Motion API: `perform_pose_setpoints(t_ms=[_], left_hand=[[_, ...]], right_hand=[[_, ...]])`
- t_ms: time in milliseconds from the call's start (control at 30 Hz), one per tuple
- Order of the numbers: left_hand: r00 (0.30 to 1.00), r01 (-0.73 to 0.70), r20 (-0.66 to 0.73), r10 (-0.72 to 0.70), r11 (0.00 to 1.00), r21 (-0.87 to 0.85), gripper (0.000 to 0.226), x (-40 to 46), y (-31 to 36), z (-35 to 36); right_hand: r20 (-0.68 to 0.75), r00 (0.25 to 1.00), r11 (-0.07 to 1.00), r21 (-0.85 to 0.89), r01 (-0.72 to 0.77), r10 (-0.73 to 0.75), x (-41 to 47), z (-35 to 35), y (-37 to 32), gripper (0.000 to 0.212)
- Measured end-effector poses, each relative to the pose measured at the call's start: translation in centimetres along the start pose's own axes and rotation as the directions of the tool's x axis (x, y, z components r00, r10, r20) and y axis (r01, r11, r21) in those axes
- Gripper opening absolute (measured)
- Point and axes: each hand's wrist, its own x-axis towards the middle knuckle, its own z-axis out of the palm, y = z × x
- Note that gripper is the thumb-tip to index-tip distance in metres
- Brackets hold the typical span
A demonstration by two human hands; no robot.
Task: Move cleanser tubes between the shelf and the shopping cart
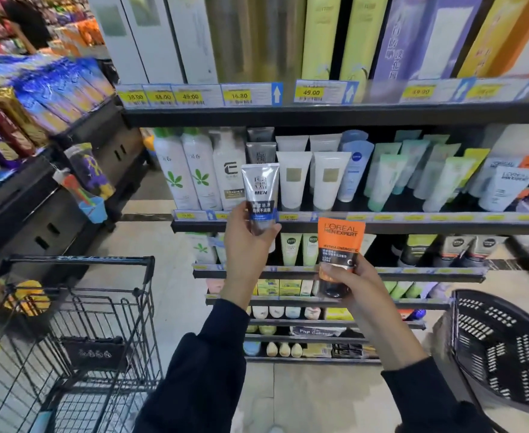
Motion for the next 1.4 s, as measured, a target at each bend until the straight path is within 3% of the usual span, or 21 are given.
perform_pose_setpoints(t_ms=[133,333,567,1167,1400], left_hand=[[0.996,-0.056,-0.063,0.058,0.998,0.038,0.042,3.6,-1.1,1.3],[0.985,-0.090,-0.140,0.098,0.994,0.063,0.049,7.2,-2.7,2.8],[0.985,-0.066,-0.139,0.098,0.974,0.218,0.064,8.5,-2.8,4.1],[0.983,-0.026,-0.149,0.106,0.886,0.463,0.057,9.1,-6.2,5.5],[0.976,0.006,-0.190,0.104,0.862,0.506,0.061,8.8,-6.3,5.9]], right_hand=[[-0.001,1.000,0.999,-0.038,0.031,-0.031,2.3,0.8,-0.6,0.053],[0.013,0.999,0.999,-0.036,0.033,-0.033,4.6,1.6,-0.5,0.041],[0.020,0.999,0.998,-0.042,0.038,-0.037,6.1,1.3,-0.8,0.038],[0.018,0.999,0.998,-0.056,0.042,-0.041,6.6,0.6,-0.1,0.050],[0.000,0.999,0.999,-0.040,0.034,-0.034,6.5,0.5,0.6,0.043]])
